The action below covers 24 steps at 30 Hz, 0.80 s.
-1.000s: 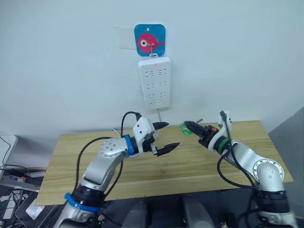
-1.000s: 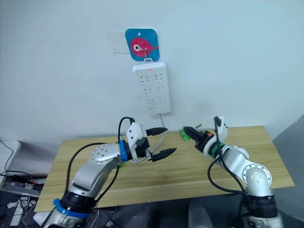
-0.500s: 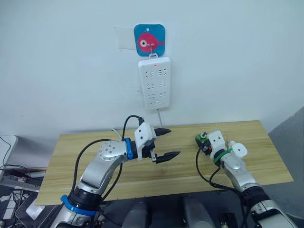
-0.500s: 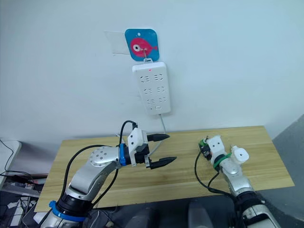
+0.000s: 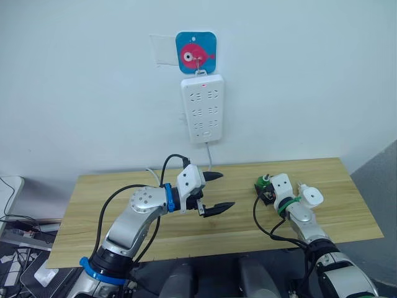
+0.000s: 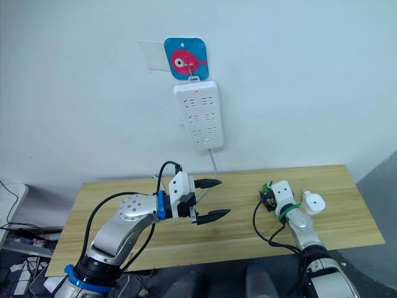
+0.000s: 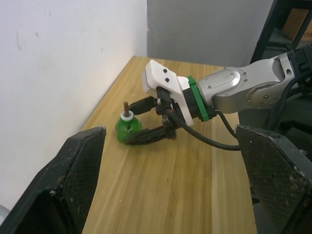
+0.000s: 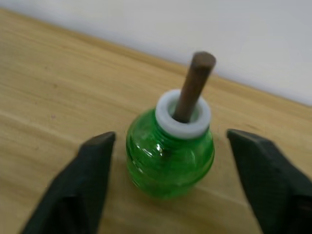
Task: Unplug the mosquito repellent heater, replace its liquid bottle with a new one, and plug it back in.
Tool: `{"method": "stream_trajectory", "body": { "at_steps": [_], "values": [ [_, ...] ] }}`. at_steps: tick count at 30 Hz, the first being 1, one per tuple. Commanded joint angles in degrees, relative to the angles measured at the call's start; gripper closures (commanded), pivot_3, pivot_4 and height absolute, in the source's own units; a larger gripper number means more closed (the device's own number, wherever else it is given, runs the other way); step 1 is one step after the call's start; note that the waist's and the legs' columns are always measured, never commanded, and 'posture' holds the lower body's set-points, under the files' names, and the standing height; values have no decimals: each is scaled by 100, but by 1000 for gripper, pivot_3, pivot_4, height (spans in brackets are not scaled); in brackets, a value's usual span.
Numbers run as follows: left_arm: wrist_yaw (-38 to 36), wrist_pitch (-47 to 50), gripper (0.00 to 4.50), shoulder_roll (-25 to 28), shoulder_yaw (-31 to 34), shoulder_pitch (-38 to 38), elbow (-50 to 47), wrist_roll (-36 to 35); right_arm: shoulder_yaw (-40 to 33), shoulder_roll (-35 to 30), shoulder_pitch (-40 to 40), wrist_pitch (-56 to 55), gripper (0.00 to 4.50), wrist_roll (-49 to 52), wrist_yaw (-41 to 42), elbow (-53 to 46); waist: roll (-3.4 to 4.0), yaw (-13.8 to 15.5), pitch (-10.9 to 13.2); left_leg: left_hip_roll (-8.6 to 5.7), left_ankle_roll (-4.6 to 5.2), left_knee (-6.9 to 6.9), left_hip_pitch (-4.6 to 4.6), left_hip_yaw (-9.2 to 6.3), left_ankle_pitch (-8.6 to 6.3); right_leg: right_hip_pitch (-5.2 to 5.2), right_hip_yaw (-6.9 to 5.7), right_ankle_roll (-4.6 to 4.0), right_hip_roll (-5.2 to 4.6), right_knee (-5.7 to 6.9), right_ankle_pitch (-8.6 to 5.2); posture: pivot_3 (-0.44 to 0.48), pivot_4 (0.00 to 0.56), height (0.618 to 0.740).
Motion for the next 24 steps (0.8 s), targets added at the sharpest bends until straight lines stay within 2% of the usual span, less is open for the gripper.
{"method": "stream_trajectory", "body": {
  "at_steps": [1,6,8,10,12,15,18,24],
  "values": [
    [51,-121,0,70,159,157,-179,-22,-178,-107,268,-83,19,77,357,-526,0,1,0,0,0,0,0,0,0,0,0,0,0,0,0,-45,178,740],
    [434,-311,0,101,684,786,-336,-62,-331,-367,1096,661,19,404,950,-2228,1,2,0,3,1,-2,0,-2,-1,-1,0,0,-3,-1,0,-48,187,740],
    [669,-622,0,133,873,1302,-365,145,-306,-609,1551,1297,19,528,1227,-3293,2,3,0,2,2,0,0,-3,-2,0,1,0,-6,0,0,-38,193,740],
    [1214,-866,0,62,1079,1817,-367,517,-232,-899,1913,2037,19,615,1507,-4300,3,4,0,3,3,-1,2,-2,-3,1,4,0,-8,-1,-1,-33,197,740],
    [1663,-625,0,-113,1404,2307,-440,409,-106,-1133,2072,2618,19,789,1879,-5138,1,12,1,6,3,-3,3,-5,-4,3,3,0,-15,-4,-1,-29,197,740],
    [2170,-793,0,-415,1745,3114,-625,445,134,-1244,1866,3330,19,1229,2487,-6002,-7,26,5,12,4,-2,5,-9,-4,8,-5,1,-17,-6,-2,-13,200,740],
    [2893,-1202,0,-853,2024,3701,-553,765,416,-1087,1289,3673,19,1457,2909,-6270,-13,62,9,19,2,-4,5,-12,-5,9,-10,-1,-14,-11,-4,23,201,740],
    [3558,-1854,0,-1391,2233,3841,185,946,801,-1008,455,4006,19,1789,3883,-6277,-24,359,14,4,0,2,-4,-37,-4,12,-35,-1,-15,-16,-4,65,203,740]
  ]
}}
